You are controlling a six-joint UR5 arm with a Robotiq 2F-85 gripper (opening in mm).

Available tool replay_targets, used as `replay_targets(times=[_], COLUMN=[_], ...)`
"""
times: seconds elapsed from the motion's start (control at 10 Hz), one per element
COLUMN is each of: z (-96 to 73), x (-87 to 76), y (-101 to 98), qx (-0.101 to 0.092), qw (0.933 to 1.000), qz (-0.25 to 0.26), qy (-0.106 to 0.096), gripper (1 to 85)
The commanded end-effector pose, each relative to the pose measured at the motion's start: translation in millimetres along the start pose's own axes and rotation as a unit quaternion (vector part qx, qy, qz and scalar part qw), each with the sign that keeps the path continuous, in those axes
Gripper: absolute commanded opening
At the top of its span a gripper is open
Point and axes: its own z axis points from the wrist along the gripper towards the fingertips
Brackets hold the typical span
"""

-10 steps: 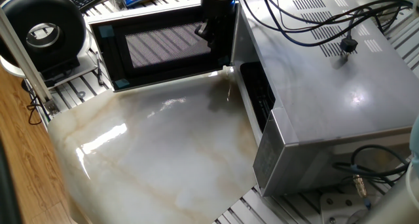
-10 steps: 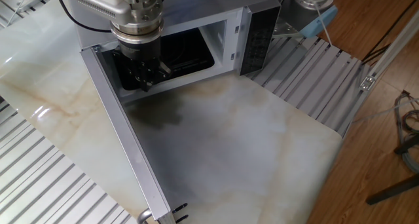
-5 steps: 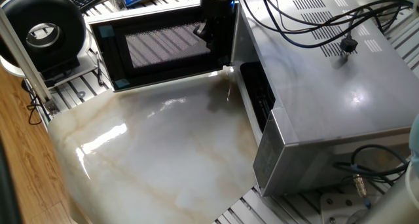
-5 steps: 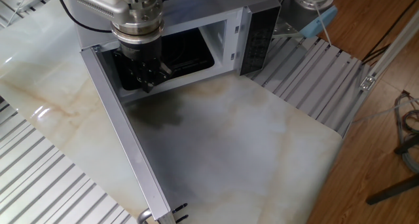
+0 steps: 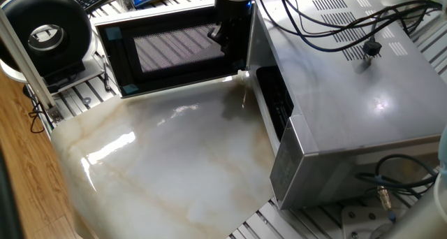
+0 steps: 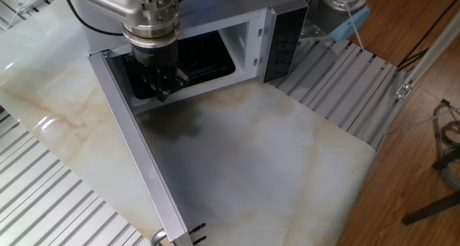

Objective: Close the microwave door

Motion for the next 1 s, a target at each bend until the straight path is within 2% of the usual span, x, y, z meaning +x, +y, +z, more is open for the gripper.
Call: replay_targets(times=[0.0, 0.6, 0.9], z=[0.0, 0.6, 2.3], x=[-0.4, 0.3, 0.0], y=[0.1, -1.3, 1.6], qx=[-0.003, -0.001, -0.01], qw=[1.0, 0.9999, 0.9999], qz=[-0.004, -0.01, -0.002], qy=[-0.004, -0.005, -0.009], gripper=[1.0, 1.0, 1.0])
